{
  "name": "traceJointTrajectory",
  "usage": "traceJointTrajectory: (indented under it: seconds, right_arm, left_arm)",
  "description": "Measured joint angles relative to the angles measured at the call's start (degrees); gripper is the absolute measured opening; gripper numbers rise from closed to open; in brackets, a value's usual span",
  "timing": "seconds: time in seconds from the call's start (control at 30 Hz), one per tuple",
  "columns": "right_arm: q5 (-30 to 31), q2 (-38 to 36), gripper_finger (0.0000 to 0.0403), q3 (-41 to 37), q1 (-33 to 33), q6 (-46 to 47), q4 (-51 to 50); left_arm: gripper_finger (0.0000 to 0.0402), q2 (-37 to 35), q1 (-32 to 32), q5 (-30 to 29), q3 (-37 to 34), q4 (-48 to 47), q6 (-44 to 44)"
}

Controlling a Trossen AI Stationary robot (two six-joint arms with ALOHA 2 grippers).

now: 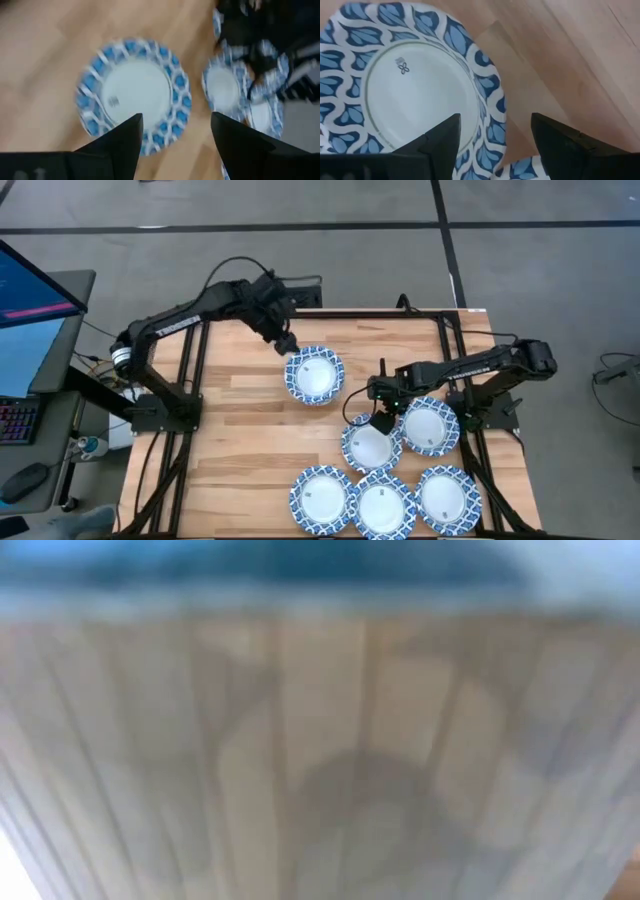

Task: Nest bowls inside each other
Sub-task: Stack the white bowl on the stacked white bowls

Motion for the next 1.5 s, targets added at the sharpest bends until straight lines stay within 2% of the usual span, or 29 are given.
traceJointTrajectory:
  seconds: [0.23, 0.57, 0.67, 0.73, 0.97, 1.0, 1.17, 1.33, 1.43, 1.5]
  right_arm:
    - [-0.11, 0.09, 0.0257, -0.38, 0.40, 0.04, 0.55]
    - [-4.41, 6.76, 0.0238, -0.38, 2.96, 0.42, 4.37]
    - [-4.56, 6.75, 0.0217, -0.37, 3.40, 2.09, 5.58]
    - [-4.57, 6.07, 0.0188, -0.34, 3.27, 2.98, 5.41]
    - [-4.61, 1.70, 0.0028, -0.26, 1.25, 4.48, 5.22]
    - [-4.59, 1.01, 0.0017, -0.27, 0.88, 4.50, 4.78]
    - [-4.49, -2.10, 0.0020, -0.21, -1.32, 5.21, 4.48]
    - [-4.41, -4.59, 0.0008, 1.81, -4.99, 4.61, 3.17]
    - [-4.48, -5.85, 0.0012, 4.30, -7.35, 3.91, 0.51]
    - [-4.47, -6.26, 0.0009, 6.58, -8.74, 2.70, -2.41]
  left_arm:
    - [0.0226, -2.15, -0.28, -0.92, 1.36, 0.76, -3.39]
    - [0.0226, -3.37, -2.54, -2.95, 1.33, 0.96, -2.35]
    - [0.0226, -4.28, -3.34, -7.19, 1.08, -0.31, -0.95]
    - [0.0226, -5.17, -3.87, -8.95, -0.21, -0.28, -0.83]
    - [0.0226, -10.45, -5.49, -9.08, -10.11, 4.18, -2.98]
    - [0.0226, -11.43, -5.78, -9.11, -12.15, 5.22, -3.92]
    - [0.0226, -17.44, -7.94, -8.79, -24.18, 10.23, -11.12]
    - [0.0226, -22.82, -12.69, -1.41, -34.70, 15.49, -19.34]
    - [0.0226, -24.51, -17.31, 2.01, -38.31, 19.56, -23.26]
    - [0.0226, -24.59, -20.38, 1.68, -39.66, 19.44, -24.56]
